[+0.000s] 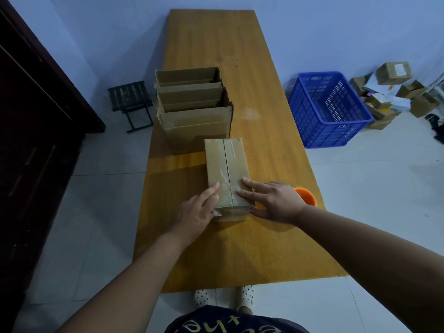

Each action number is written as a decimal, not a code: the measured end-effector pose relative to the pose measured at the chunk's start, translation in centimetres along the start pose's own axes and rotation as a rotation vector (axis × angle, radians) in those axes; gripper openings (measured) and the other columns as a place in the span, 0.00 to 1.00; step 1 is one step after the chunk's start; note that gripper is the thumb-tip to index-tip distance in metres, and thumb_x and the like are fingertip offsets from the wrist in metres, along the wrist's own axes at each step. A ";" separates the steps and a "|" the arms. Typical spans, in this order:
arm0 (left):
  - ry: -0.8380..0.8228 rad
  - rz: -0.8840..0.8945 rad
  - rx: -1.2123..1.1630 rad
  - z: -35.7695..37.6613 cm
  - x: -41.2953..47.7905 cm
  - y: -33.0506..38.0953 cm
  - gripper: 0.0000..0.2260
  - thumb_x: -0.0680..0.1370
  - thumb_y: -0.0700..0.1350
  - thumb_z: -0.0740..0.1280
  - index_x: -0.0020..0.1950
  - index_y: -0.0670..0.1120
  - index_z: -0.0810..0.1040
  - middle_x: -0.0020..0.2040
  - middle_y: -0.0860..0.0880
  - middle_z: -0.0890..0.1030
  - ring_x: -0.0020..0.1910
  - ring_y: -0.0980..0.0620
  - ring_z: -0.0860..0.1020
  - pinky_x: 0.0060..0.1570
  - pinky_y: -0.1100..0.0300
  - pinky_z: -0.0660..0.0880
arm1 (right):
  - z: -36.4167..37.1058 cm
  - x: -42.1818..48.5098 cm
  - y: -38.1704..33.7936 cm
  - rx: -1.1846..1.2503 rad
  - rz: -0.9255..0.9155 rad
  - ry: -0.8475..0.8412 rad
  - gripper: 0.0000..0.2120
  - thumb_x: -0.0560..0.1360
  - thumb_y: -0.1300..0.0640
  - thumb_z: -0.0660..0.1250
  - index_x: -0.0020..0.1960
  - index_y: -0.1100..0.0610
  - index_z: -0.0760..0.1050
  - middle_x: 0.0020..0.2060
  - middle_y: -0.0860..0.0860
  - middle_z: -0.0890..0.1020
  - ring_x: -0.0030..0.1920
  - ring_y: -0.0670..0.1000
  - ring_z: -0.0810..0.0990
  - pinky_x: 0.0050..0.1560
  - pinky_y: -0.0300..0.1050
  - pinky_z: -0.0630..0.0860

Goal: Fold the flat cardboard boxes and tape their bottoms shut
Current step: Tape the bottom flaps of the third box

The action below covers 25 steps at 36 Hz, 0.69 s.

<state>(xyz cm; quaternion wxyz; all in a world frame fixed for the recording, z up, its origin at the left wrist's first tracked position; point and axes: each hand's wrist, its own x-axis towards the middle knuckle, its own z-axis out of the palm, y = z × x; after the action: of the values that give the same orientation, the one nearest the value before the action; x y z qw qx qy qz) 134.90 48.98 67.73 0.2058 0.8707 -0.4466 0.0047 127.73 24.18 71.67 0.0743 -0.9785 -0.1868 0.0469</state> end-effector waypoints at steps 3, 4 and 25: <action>-0.003 -0.011 -0.008 0.1 -0.1 0.1 0.23 0.71 0.37 0.73 0.59 0.47 0.67 0.70 0.43 0.72 0.55 0.40 0.80 0.41 0.48 0.81 | 0.4 0.0 -0.3 -0.020 0.016 0.042 0.26 0.78 0.41 0.55 0.72 0.50 0.68 0.68 0.56 0.74 0.46 0.53 0.84 0.44 0.48 0.82; 0.010 -0.009 -0.010 0.1 0.0 0.2 0.23 0.70 0.37 0.74 0.59 0.47 0.67 0.69 0.43 0.72 0.55 0.40 0.80 0.41 0.49 0.81 | 0.7 0.0 -0.5 -0.018 0.029 0.058 0.26 0.78 0.41 0.55 0.72 0.51 0.69 0.68 0.56 0.75 0.45 0.54 0.84 0.43 0.49 0.82; -0.145 -0.336 -0.440 -0.8 0.8 0.7 0.28 0.77 0.65 0.57 0.74 0.54 0.64 0.73 0.57 0.61 0.71 0.56 0.62 0.65 0.50 0.69 | -0.4 0.5 -1.4 0.126 0.197 0.024 0.37 0.74 0.31 0.42 0.75 0.49 0.64 0.74 0.46 0.65 0.77 0.50 0.52 0.73 0.44 0.45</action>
<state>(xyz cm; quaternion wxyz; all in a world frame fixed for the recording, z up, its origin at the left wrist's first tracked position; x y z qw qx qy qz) 134.93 48.29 68.87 0.3554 0.8650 -0.2997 -0.1890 127.71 25.60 72.30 0.1327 -0.9860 -0.0856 0.0539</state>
